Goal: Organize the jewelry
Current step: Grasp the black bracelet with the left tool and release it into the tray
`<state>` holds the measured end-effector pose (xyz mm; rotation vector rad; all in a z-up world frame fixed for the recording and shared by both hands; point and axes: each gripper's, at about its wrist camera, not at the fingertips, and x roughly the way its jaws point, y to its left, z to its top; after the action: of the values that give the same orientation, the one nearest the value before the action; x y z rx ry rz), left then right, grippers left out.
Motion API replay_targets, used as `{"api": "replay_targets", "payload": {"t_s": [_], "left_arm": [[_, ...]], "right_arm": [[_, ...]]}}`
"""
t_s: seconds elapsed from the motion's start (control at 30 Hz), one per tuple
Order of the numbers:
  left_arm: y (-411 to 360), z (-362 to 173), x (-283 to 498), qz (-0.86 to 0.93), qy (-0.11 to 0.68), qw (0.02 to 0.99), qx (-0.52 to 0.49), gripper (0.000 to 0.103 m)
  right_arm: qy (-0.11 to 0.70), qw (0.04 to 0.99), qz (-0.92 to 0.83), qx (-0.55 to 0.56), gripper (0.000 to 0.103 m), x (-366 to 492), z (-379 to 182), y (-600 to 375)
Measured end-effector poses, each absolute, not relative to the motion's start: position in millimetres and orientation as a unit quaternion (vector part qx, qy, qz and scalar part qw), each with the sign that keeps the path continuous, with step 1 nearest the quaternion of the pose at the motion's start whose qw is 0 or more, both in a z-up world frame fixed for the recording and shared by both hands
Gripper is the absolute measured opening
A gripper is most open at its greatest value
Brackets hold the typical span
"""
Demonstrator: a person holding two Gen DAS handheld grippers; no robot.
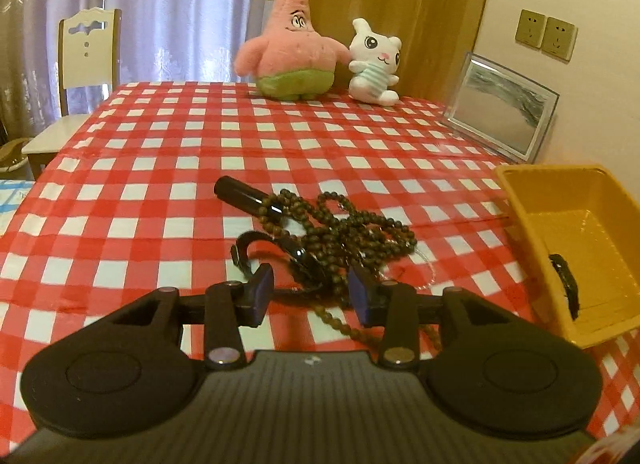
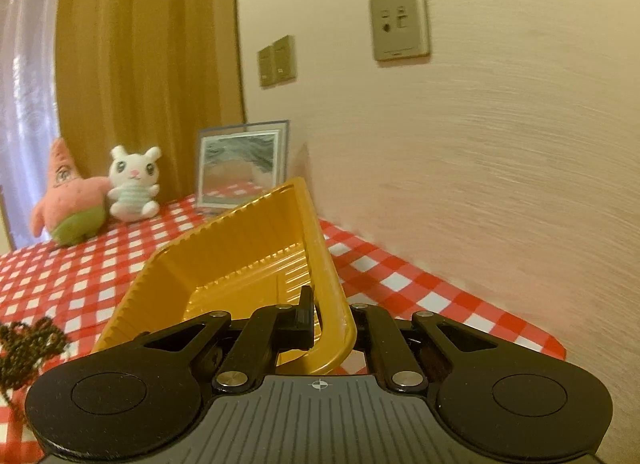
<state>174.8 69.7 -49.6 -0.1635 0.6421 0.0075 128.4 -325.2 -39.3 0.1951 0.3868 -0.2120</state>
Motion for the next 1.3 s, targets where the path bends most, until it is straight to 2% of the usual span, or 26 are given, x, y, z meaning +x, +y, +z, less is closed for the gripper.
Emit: {"api": "replay_targets", "payload": {"t_s": [0.4,0.53,0.6,0.73,1.3], "left_arm": [[70,-66,204,0.008,0.328,0.94,-0.092,0.035],[72,-69,209,0.009,0.33,0.939,-0.098,0.024],[74,-69,210,0.006,0.329,0.938,-0.105,0.022],[76,-65,207,0.0,0.317,0.942,-0.108,0.009],[55,-15,173,-0.053,0.291,0.951,-0.093,0.009]], "right_arm": [[0.195,0.972,-0.091,0.097,0.006,147,-42,-316],[0.197,0.972,-0.084,0.095,0.006,152,-42,-310],[0.198,0.972,-0.081,0.094,0.006,155,-42,-307],[0.201,0.972,-0.077,0.093,0.006,158,-41,-304],[0.212,0.971,-0.055,0.092,0.006,155,-37,-303]]}}
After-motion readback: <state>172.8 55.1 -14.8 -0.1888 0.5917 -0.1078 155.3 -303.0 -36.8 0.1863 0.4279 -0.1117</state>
